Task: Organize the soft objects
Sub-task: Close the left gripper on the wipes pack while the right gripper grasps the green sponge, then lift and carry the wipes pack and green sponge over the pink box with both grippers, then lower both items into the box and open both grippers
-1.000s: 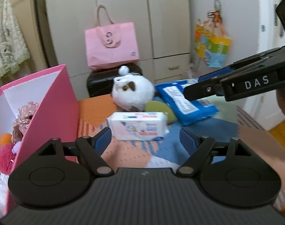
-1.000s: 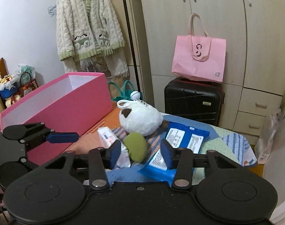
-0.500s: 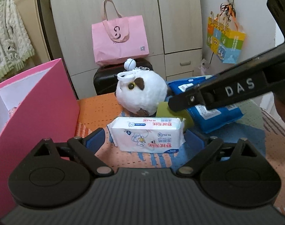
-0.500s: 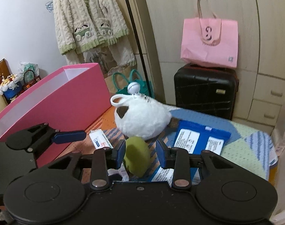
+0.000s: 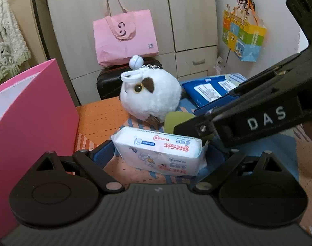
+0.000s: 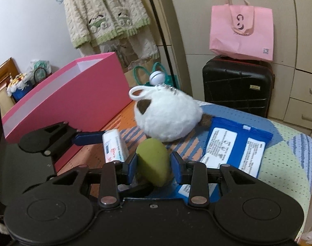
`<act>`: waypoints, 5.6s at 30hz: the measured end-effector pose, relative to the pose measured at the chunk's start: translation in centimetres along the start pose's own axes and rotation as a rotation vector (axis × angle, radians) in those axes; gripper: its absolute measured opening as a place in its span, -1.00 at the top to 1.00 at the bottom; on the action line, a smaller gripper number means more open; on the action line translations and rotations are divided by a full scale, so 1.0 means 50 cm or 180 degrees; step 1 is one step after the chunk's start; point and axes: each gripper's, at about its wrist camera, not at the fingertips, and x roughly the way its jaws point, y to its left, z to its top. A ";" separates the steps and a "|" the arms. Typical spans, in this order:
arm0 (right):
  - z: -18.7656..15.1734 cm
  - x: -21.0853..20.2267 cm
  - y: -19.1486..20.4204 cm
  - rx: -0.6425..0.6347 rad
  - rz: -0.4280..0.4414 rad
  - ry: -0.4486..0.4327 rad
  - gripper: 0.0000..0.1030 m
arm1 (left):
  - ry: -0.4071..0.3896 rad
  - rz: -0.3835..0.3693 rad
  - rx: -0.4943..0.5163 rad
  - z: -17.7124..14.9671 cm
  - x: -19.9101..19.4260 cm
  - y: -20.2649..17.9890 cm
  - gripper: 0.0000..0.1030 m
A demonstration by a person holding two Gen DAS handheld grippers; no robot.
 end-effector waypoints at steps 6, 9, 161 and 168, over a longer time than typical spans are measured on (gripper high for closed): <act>-0.006 -0.005 0.011 -0.0053 -0.0048 0.0000 0.23 | 0.0100 -0.0155 -0.0088 -0.001 -0.007 0.008 -0.45; -0.009 -0.013 0.018 -0.0040 -0.0105 -0.0037 0.23 | 0.0110 -0.0158 -0.0102 -0.005 -0.014 0.011 -0.42; 0.166 0.030 0.435 -0.1209 -0.0132 -0.0007 0.33 | 0.0567 -0.0292 0.0369 0.061 -0.270 0.449 -0.64; 0.145 -0.039 0.481 -0.1300 -0.0185 -0.0051 0.31 | 0.0539 -0.0371 0.0452 0.041 -0.353 0.404 -0.64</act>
